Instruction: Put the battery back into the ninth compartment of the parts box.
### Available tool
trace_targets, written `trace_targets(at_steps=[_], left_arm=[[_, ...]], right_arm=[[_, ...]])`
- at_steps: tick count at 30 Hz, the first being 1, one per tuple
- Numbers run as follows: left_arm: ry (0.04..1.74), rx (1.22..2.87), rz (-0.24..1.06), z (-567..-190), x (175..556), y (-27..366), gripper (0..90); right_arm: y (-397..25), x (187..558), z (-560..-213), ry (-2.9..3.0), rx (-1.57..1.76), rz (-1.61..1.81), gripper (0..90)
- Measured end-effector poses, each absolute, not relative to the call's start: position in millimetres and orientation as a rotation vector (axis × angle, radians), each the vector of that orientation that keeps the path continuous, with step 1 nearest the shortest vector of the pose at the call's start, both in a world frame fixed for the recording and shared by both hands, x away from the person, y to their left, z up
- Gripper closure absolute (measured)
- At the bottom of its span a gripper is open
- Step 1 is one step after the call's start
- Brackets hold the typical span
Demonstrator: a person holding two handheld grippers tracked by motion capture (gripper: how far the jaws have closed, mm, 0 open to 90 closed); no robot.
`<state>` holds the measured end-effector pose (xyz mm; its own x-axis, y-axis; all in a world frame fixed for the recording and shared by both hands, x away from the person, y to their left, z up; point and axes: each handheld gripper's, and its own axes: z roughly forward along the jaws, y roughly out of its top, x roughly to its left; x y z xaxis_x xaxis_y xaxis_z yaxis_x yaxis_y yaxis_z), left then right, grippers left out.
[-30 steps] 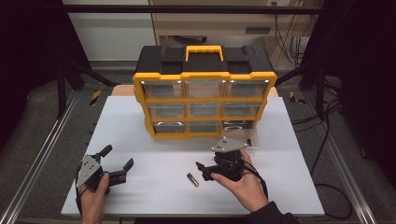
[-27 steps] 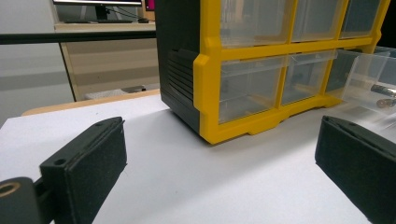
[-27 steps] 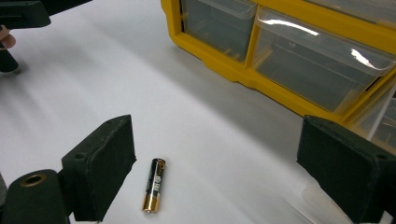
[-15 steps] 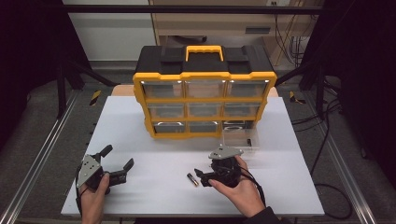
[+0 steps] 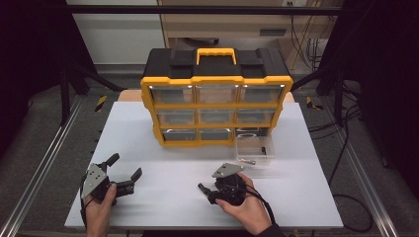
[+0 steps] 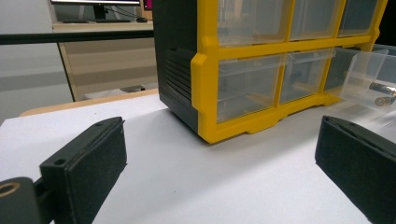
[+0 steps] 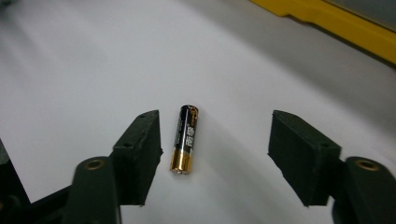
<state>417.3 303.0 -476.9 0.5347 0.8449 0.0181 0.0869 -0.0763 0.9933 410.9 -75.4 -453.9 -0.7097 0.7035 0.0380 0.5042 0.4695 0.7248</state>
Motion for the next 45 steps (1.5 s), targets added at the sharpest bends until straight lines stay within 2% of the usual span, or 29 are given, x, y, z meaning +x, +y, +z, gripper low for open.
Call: trace_targets(at_steps=[3,6,7,27,36,45], left_arm=[[0.828,1.539,0.771,-477,418,304,1.8],[0.83,1.536,0.77,-477,418,304,1.8],[0.827,1.539,0.77,-477,418,303,1.8],[0.808,1.559,0.773,-477,418,302,1.8],[0.807,1.561,0.772,-477,418,301,1.8],[0.804,1.566,0.77,-477,418,299,1.8]], right_arm=[[-74,411,-459,2.477,1.037,1.063,46.2],[-72,412,-461,2.483,1.043,1.058,49.4],[-71,412,-463,2.494,1.043,1.062,53.2],[-51,413,-479,2.528,1.094,0.982,73.1],[-50,411,-479,2.511,1.063,0.953,76.7],[-73,413,-466,2.41,1.077,1.144,76.7]])
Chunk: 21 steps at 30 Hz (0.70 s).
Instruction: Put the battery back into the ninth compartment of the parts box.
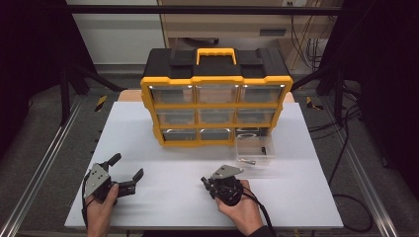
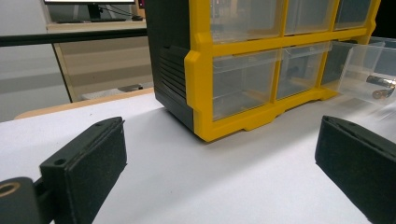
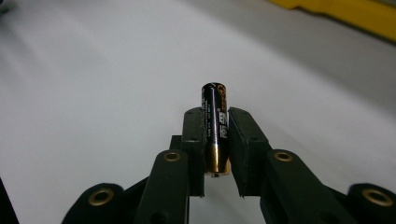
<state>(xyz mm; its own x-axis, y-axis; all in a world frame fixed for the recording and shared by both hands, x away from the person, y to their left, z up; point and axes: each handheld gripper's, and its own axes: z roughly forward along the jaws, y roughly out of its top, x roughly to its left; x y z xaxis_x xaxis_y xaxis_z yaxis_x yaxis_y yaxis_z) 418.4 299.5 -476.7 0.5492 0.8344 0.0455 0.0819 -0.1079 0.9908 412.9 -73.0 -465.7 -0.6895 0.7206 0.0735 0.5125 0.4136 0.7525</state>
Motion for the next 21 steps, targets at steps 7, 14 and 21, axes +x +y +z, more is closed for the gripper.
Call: trace_targets(at_steps=[7,14,21], left_arm=[[0.806,1.564,0.77,-477,418,300,1.8],[0.814,1.554,0.771,-477,418,302,1.7],[0.811,1.556,0.771,-476,418,301,1.7]], right_arm=[[-87,414,-449,2.34,1.075,1.214,76.7],[-108,419,-424,2.252,1.087,1.278,76.7],[-128,424,-402,2.189,1.094,1.291,76.7]])
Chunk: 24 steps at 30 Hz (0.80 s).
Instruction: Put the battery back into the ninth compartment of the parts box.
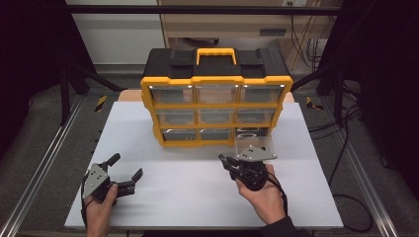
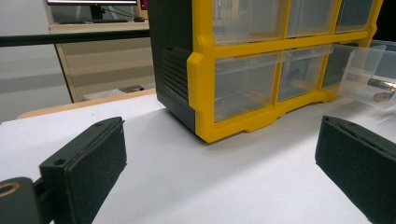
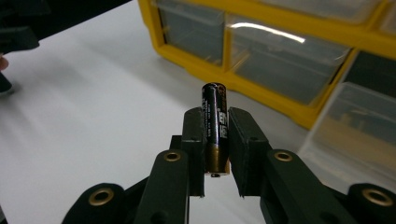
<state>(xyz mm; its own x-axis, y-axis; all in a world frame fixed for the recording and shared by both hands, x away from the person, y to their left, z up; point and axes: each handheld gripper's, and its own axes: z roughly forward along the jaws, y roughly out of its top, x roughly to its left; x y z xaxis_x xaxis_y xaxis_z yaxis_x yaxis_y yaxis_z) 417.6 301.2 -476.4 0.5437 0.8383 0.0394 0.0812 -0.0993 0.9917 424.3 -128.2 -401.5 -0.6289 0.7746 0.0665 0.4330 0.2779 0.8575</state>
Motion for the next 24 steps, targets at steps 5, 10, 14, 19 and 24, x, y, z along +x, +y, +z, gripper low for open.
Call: trace_targets(at_steps=[5,10,14,19,24], left_arm=[[0.812,1.551,0.77,-476,417,302,1.7],[0.814,1.547,0.768,-476,417,303,1.7],[0.814,1.544,0.764,-476,417,302,1.7],[0.817,1.537,0.76,-476,417,304,1.7],[0.817,1.533,0.759,-476,417,304,1.7]], right_arm=[[-146,429,-384,2.148,1.097,1.279,76.8],[-160,434,-370,2.107,1.115,1.268,76.8],[-166,436,-365,2.098,1.121,1.269,76.7],[-178,441,-354,2.082,1.126,1.243,76.7],[-185,444,-349,2.081,1.129,1.225,76.7]])
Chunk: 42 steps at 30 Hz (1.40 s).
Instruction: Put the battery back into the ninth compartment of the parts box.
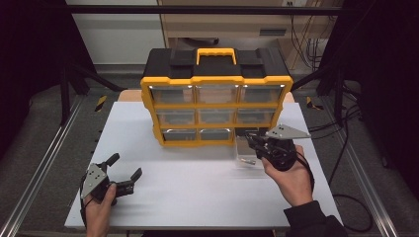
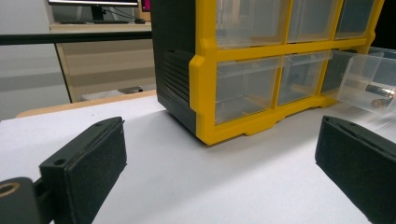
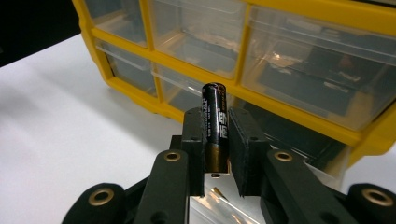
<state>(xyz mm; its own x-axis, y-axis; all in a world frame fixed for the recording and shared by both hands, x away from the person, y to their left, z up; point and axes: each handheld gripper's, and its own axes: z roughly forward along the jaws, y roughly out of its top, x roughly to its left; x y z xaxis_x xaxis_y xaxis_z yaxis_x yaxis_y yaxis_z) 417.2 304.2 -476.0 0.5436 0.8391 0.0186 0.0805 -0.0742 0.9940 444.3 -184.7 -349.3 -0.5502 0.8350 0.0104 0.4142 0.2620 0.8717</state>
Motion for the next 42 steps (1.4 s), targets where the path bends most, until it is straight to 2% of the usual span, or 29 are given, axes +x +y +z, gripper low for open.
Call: trace_targets(at_steps=[26,28,29,31,34,35,39,40,42], left_arm=[[0.821,1.529,0.758,-476,418,304,1.7],[0.821,1.531,0.758,-476,418,304,1.7],[0.821,1.529,0.758,-476,418,304,1.7],[0.822,1.527,0.76,-476,417,305,1.7],[0.824,1.527,0.76,-476,418,305,1.7],[0.822,1.529,0.76,-476,418,305,1.7],[0.822,1.531,0.76,-476,418,304,1.7],[0.821,1.531,0.76,-476,418,305,1.7],[0.822,1.532,0.762,-476,418,305,1.7]], right_arm=[[-198,475,-375,2.175,1.218,1.111,76.6],[-197,478,-379,2.155,1.237,1.121,67.8],[-197,478,-379,2.155,1.237,1.121,67.8],[-198,477,-377,2.124,1.235,1.161,59.6],[-198,475,-376,2.114,1.226,1.168,55.3],[-198,473,-375,2.098,1.214,1.178,50.3],[-198,470,-373,2.068,1.199,1.208,41.2],[-198,470,-373,2.068,1.199,1.208,41.2],[-197,469,-372,2.058,1.182,1.228,34.7]])
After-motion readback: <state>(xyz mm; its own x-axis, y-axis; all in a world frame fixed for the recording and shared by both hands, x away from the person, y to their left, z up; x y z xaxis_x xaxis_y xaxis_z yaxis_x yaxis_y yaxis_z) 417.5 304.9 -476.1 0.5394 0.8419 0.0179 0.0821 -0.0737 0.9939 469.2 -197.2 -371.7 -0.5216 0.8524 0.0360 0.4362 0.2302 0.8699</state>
